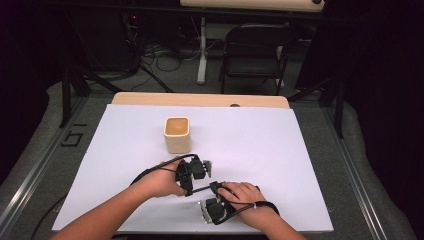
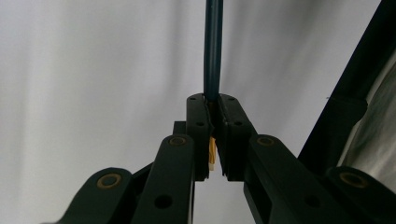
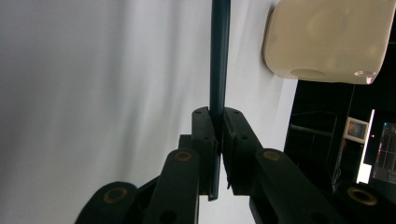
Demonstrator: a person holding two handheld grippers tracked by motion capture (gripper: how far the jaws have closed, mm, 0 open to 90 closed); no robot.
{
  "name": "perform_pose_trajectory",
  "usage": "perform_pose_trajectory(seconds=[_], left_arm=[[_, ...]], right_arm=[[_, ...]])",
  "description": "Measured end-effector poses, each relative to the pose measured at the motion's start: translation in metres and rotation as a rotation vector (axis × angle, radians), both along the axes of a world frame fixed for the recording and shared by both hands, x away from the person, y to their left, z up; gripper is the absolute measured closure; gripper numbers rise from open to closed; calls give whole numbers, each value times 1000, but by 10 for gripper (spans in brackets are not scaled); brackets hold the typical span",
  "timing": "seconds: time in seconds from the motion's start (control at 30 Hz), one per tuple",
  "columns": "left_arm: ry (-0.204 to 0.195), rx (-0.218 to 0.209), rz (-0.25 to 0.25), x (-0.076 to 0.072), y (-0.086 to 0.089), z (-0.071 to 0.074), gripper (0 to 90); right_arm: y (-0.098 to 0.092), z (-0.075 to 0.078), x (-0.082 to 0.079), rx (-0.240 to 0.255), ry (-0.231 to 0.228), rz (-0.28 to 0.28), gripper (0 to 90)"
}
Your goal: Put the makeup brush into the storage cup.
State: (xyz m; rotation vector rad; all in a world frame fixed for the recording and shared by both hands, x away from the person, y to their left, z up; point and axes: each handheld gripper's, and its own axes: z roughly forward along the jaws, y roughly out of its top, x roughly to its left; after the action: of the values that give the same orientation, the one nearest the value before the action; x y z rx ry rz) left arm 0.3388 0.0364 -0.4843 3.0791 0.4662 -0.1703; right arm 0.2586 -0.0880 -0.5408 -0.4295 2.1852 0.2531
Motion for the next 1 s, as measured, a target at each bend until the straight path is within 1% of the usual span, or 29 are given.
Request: perform_pose_trajectory(seconds=[0.27, 0.3, 0.33, 0.37, 0.53, 0.57, 0.63, 0.67, 0.7, 0.73, 0.77, 0.83, 0.87, 0.9, 0.93, 0.97, 1.0], left_arm=[[1, 2, 2, 0, 0, -1, 843], [-1, -1, 3, 0, 0, -1, 843], [-1, -1, 3, 0, 0, -1, 843], [-1, -1, 3, 0, 0, -1, 843], [0, 5, 5, 0, -1, -1, 843], [2, 2, 6, 0, -1, 0, 842], [2, 1, 8, 0, -1, 0, 841], [2, -16, 14, 0, 0, 0, 838], [-2, -18, 16, 1, 1, 1, 835], [-9, -32, 25, 1, 2, 2, 823], [-12, -38, 31, 2, 3, 3, 791], [-15, -50, 53, 3, 7, 4, 696], [-27, -65, 68, 4, 9, 5, 641], [-36, -81, 80, 4, 12, 6, 605], [-36, -81, 80, 4, 12, 6, 578], [-45, -107, 98, 5, 19, 8, 554], [-45, -107, 98, 5, 19, 8, 526]], right_arm=[[0, 0, -1, 0, 2, -4, 847], [0, 0, -2, 0, 13, -30, 847], [0, 0, -1, -3, 3, -15, 848], [0, 1, -1, -5, 0, -13, 848], [1, 1, -1, -3, 0, -19, 848], [1, 0, 0, 2, 3, -14, 848], [0, 1, -1, 7, 3, -22, 848], [0, 1, 0, 8, 2, -18, 848], [0, 1, 0, 10, 4, -21, 848], [-1, 1, 0, 14, 5, -22, 848], [-1, 2, 0, 18, 8, -30, 848], [-3, 3, 0, 21, 15, -51, 848], [-4, 2, 1, 30, 19, -50, 848], [-5, 3, 1, 34, 24, -59, 848], [-5, 3, 1, 34, 24, -59, 848], [-7, 3, 2, 36, 27, -62, 848], [-8, 4, 3, 39, 28, -64, 848]])
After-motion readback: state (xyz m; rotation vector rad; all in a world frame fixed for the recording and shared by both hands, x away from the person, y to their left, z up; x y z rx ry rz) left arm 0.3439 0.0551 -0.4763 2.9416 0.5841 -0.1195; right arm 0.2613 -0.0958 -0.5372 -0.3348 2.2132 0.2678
